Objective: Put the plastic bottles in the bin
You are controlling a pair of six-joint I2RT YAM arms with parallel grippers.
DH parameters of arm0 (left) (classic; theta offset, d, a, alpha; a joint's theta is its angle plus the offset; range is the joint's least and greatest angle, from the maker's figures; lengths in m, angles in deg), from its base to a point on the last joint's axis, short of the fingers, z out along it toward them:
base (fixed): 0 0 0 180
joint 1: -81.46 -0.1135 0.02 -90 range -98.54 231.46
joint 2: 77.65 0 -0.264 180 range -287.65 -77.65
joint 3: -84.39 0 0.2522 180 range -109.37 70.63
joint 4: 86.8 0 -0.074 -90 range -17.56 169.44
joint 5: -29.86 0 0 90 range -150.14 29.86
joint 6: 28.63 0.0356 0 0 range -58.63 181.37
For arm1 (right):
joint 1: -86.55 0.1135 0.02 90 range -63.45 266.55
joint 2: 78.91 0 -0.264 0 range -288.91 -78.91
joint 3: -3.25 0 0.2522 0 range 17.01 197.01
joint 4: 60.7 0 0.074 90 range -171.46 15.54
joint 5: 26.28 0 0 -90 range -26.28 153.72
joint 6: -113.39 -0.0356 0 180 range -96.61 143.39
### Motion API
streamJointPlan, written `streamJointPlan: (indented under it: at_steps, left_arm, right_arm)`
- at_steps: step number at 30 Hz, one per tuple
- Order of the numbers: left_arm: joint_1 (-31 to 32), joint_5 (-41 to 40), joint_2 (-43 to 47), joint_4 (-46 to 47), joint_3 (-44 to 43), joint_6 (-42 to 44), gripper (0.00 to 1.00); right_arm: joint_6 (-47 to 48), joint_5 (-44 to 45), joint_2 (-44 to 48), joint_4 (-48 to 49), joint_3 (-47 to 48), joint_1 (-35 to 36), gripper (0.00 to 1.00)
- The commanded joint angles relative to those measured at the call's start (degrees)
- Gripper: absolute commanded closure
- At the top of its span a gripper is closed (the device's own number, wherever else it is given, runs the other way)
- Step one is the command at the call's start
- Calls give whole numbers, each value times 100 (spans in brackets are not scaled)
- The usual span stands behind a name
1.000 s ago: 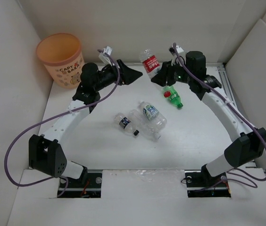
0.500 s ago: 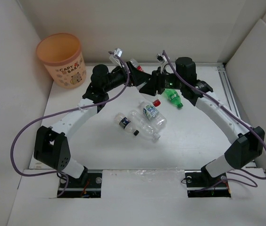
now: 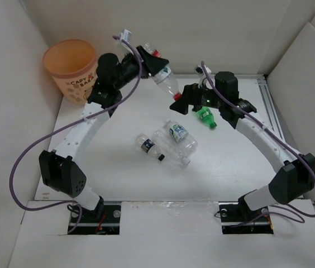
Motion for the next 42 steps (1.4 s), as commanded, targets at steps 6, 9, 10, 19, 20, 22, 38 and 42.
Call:
streamJointPlan:
  at_steps: [6, 9, 10, 19, 20, 22, 38, 42]
  left_arm:
    - [-2087, -605, -929, -1498, -2690, 103, 100]
    - [-2887, -904, -1368, -1823, -3499, -81, 100]
    - [-3074, -1035, -1431, -1911, -3605, -82, 100]
    - [-4261, -2406, -2063, -1885, -3904, 163, 100]
    - [-4262, -2582, -2161, -1885, -4001, 260, 100]
    - [-4262, -2776, -2354, -1964, -4264, 322, 100]
    - [-4253, -2471, -3402, -2483, -5741, 542, 0]
    - [-4017, -1775, -2682, -2483, -5279, 849, 0]
  right_arm:
    - [-34, 572, 635, -89, -513, -410, 0]
    - [-34, 572, 688, -89, -671, -410, 0]
    - [-34, 572, 688, -89, -672, -410, 0]
    - [-34, 624, 741, 165, -1076, -173, 0]
    - [-34, 625, 741, 166, -1076, -173, 0]
    - [-34, 704, 741, 166, -1129, -120, 0]
    - [10, 3382, 795, -606, -1420, -162, 0]
    - [132, 3604, 153, -1003, -1033, -645, 0]
